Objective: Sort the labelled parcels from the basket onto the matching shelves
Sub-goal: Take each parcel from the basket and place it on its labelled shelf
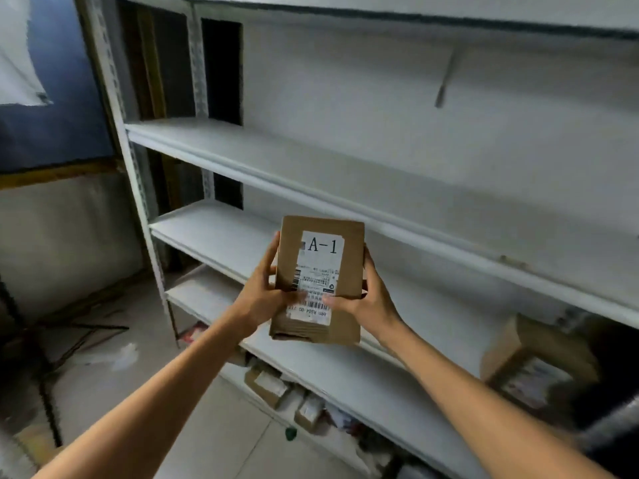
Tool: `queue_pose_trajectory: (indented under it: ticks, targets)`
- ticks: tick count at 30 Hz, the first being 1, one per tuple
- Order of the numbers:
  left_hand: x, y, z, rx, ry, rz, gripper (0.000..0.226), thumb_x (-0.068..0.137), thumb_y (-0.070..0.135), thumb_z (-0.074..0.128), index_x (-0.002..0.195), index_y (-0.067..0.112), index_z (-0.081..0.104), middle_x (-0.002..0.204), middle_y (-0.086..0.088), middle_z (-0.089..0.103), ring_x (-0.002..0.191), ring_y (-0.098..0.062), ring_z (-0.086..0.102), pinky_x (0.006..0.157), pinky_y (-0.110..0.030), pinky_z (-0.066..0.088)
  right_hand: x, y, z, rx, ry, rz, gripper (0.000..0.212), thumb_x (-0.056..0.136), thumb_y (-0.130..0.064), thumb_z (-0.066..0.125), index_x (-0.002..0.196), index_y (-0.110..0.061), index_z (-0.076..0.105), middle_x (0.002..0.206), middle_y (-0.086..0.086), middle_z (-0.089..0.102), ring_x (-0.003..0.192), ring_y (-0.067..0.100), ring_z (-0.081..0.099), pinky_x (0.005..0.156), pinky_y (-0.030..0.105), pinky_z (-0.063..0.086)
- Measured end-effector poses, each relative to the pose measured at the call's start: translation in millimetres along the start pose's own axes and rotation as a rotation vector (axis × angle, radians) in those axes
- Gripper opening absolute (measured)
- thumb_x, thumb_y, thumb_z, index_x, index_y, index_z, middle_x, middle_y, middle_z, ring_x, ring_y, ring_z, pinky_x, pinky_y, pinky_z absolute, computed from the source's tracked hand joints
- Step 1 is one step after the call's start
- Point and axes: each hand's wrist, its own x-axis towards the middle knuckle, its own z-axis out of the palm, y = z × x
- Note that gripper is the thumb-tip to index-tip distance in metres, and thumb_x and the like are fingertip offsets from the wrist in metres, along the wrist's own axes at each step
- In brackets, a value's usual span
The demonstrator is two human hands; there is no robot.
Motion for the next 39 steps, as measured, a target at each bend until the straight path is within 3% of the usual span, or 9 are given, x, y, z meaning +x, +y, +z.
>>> queue_pose_trajectory:
  ticks: [7, 10, 17, 20, 24, 26, 32, 35, 39]
  targets:
    - [19, 1, 113, 0.020, -0.322, 0.081, 0.110, 0.075, -0.018, 0.067, 0.149, 0.043, 0.014, 0.114, -0.002, 0.061, 0.089, -0.012, 0.069, 0.069, -0.026, 0.059, -74, 14, -87, -0.041, 0.383, 0.168, 0.092, 0.058, -0.022, 0.090, 0.132, -0.038, 0.038, 0.115, -0.018, 0.061, 0.108, 0.006, 0.058, 0.098, 0.043, 0.050]
    - [21, 12, 161, 0.027, -0.479, 0.144, 0.110, 0.075, -0.018, 0.066, 0.148, 0.045, 0.011, 0.116, 0.002, 0.059, 0.092, -0.014, 0.067, 0.067, -0.023, 0.058, -106, 11, -118, -0.052, 0.540, 0.220, 0.116, 0.047, -0.041, 0.092, 0.143, -0.033, 0.028, 0.122, -0.015, 0.058, 0.116, 0.011, 0.054, 0.102, 0.045, 0.046]
    - [21, 42, 240, -0.015, -0.687, 0.262, 0.114, 0.068, -0.009, 0.074, 0.145, 0.050, 0.013, 0.124, -0.006, 0.054, 0.107, -0.028, 0.061, 0.077, -0.034, 0.059, -153, -10, -185, -0.110, 0.749, 0.204, 0.109, 0.058, -0.019, 0.091, 0.142, -0.039, 0.026, 0.127, -0.009, 0.055, 0.121, 0.012, 0.049, 0.102, 0.038, 0.044]
    - [29, 67, 267, -0.021, -0.684, 0.355, 0.109, 0.060, 0.011, 0.072, 0.139, 0.057, 0.013, 0.123, 0.003, 0.054, 0.112, -0.026, 0.057, 0.082, -0.037, 0.057, -152, -27, -216, -0.108, 0.805, 0.143, 0.113, 0.060, -0.012, 0.089, 0.147, -0.038, 0.021, 0.127, -0.011, 0.057, 0.123, 0.011, 0.049, 0.104, 0.037, 0.043]
    - [55, 104, 304, -0.032, -0.657, 0.499, 0.109, 0.061, 0.016, 0.074, 0.140, 0.059, 0.012, 0.134, 0.004, 0.052, 0.118, -0.026, 0.055, 0.090, -0.051, 0.053, -133, -48, -268, -0.149, 0.834, 0.064, 0.111, 0.063, -0.011, 0.087, 0.149, -0.033, 0.020, 0.134, -0.007, 0.055, 0.125, 0.012, 0.047, 0.108, 0.038, 0.038]
    - [68, 118, 321, -0.028, -0.625, 0.567, 0.107, 0.063, 0.018, 0.074, 0.140, 0.056, 0.011, 0.138, 0.002, 0.050, 0.120, -0.022, 0.054, 0.092, -0.048, 0.052, -120, -50, -294, -0.161, 0.822, 0.042, 0.113, 0.063, -0.013, 0.088, 0.150, -0.033, 0.018, 0.136, -0.008, 0.053, 0.126, 0.011, 0.046, 0.108, 0.038, 0.037]
    - [113, 125, 368, -0.010, -0.549, 0.660, 0.106, 0.069, 0.018, 0.078, 0.147, 0.044, 0.010, 0.126, 0.037, 0.042, 0.112, 0.002, 0.053, 0.087, -0.029, 0.053, -74, -27, -354, -0.180, 0.809, -0.003, 0.120, 0.059, -0.019, 0.090, 0.150, -0.036, 0.013, 0.141, -0.006, 0.047, 0.130, 0.017, 0.043, 0.109, 0.048, 0.037]
    - [133, 110, 384, 0.026, -0.508, 0.671, 0.108, 0.066, 0.027, 0.077, 0.148, 0.048, 0.009, 0.127, 0.039, 0.043, 0.113, 0.001, 0.054, 0.084, -0.024, 0.054, -58, -7, -370, -0.173, 0.787, 0.019, 0.122, 0.063, -0.018, 0.088, 0.152, -0.034, 0.005, 0.142, -0.010, 0.043, 0.130, 0.012, 0.039, 0.109, 0.036, 0.033]
    - [154, 90, 402, 0.058, -0.472, 0.663, 0.107, 0.068, 0.028, 0.077, 0.146, 0.054, 0.008, 0.135, 0.021, 0.046, 0.122, -0.015, 0.052, 0.088, -0.040, 0.056, -43, 20, -386, -0.219, 0.819, -0.025, 0.119, 0.063, -0.016, 0.089, 0.152, -0.032, 0.012, 0.139, -0.006, 0.050, 0.124, 0.009, 0.044, 0.098, 0.024, 0.042]
